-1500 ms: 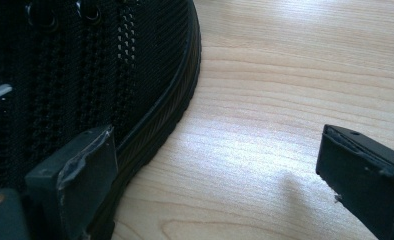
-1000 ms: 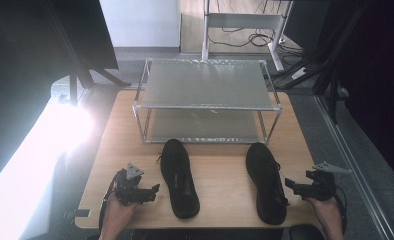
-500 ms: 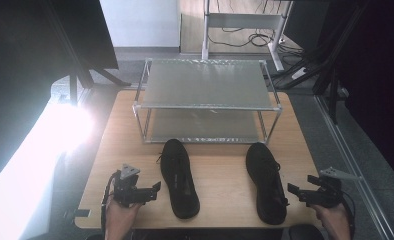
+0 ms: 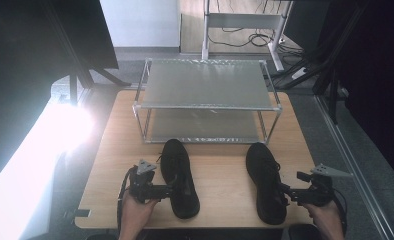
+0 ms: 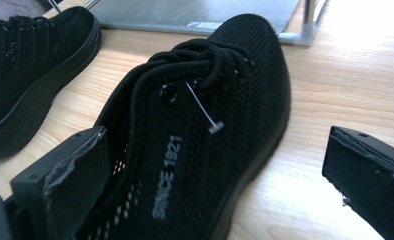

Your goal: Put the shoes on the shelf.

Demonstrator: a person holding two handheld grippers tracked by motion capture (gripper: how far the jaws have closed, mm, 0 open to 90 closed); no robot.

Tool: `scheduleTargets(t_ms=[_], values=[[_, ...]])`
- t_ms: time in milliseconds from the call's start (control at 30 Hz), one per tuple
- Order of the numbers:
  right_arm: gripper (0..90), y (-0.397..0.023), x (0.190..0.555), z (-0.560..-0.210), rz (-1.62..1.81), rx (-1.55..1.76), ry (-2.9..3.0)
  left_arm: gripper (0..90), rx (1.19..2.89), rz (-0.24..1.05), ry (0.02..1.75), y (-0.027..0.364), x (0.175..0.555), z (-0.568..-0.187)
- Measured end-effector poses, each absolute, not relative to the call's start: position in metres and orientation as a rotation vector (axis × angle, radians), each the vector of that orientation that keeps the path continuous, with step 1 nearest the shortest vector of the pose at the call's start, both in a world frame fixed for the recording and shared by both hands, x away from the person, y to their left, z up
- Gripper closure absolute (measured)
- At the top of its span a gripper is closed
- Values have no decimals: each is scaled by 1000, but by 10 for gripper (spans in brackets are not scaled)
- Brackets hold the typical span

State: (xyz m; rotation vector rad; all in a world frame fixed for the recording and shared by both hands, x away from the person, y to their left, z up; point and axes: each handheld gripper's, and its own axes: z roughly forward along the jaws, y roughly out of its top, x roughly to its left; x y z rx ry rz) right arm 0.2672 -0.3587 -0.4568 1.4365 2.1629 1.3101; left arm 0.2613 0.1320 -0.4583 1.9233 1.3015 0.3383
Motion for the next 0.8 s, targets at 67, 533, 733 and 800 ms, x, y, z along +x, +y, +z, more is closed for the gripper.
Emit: scheduleTargets(t_ms=[67,533,733,800], values=[[5,-355,272,-459,1298,1444,2171,3,1928,322,1291,127,266,-460],[142,-330,295,-486,1252,1534,2200,21,1920,208,1368,114,286,-490],[340,-328,290,-486,1153,1531,2131,173,1912,299,1400,116,282,-493],[432,-326,289,-485,1091,1519,2119,255,1896,303,1402,119,281,-493]])
